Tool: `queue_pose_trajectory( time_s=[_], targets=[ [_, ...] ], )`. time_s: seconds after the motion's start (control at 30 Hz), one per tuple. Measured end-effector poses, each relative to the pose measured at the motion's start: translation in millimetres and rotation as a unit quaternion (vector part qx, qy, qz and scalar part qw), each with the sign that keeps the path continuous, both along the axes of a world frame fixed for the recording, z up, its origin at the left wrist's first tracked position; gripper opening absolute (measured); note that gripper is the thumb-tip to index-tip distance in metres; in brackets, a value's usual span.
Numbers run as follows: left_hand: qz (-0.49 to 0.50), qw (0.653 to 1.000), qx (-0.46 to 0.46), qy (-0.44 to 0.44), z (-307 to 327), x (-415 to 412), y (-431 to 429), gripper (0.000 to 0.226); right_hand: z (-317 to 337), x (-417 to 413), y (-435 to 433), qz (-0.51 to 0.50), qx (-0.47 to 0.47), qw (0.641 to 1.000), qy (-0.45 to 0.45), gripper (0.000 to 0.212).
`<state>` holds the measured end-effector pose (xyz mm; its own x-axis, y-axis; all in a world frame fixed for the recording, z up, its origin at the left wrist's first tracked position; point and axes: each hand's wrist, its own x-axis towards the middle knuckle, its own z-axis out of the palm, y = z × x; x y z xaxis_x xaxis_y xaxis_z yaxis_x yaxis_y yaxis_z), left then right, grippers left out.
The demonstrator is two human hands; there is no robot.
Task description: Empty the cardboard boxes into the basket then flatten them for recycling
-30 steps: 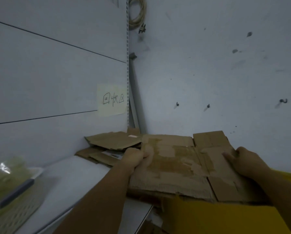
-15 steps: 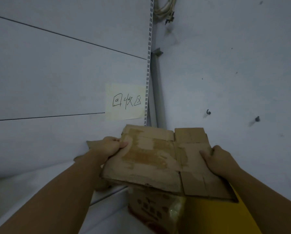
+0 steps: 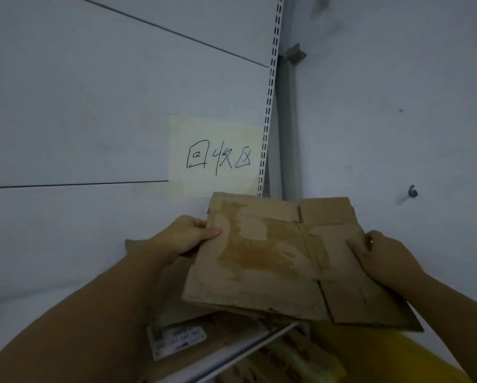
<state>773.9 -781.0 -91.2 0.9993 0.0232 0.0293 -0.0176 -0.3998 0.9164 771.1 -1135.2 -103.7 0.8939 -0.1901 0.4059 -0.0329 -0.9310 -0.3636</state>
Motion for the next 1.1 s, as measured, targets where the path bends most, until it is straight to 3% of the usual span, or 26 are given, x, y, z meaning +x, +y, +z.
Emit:
queue_pose_trajectory(
  time_s=[0.17,0.3,0.37,0.43,0.5,0.6,0.77,0.93,1.1],
  targets=[
    [0.117,0.993,0.002,-0.003,-3,-7,25,0.034,-2,66,36,0.120,0.012,0.993,-0.009,0.048],
    [0.235,0.971,0.026,0.047,-15,-35,39,0.049,-14,107,70,0.257,0.048,0.965,0.013,0.028],
    [0.298,0.946,0.088,0.092,-30,-46,37,0.056,-31,122,86,0.293,0.004,0.956,0.030,0.023],
    [0.351,0.912,0.176,0.116,-48,-52,28,0.049,-57,137,100,0.316,-0.062,0.947,0.014,0.024],
    [0.392,0.884,0.234,0.103,-68,-52,17,0.041,-82,151,114,0.332,-0.051,0.942,0.022,0.030],
    [0.444,0.847,0.283,0.071,-85,-52,0,0.041,-98,163,122,0.334,-0.065,0.940,0.038,0.022],
    [0.474,0.805,0.354,0.053,-86,-50,-12,0.040,-109,171,115,0.380,-0.058,0.923,0.012,0.027],
    [0.489,0.771,0.405,0.054,-81,-48,-21,0.040,-112,176,115,0.368,-0.014,0.929,0.016,0.024],
    [0.441,0.721,0.526,0.097,-60,-51,-30,0.032,-80,150,97,0.406,-0.077,0.909,0.057,0.028]
  ],
)
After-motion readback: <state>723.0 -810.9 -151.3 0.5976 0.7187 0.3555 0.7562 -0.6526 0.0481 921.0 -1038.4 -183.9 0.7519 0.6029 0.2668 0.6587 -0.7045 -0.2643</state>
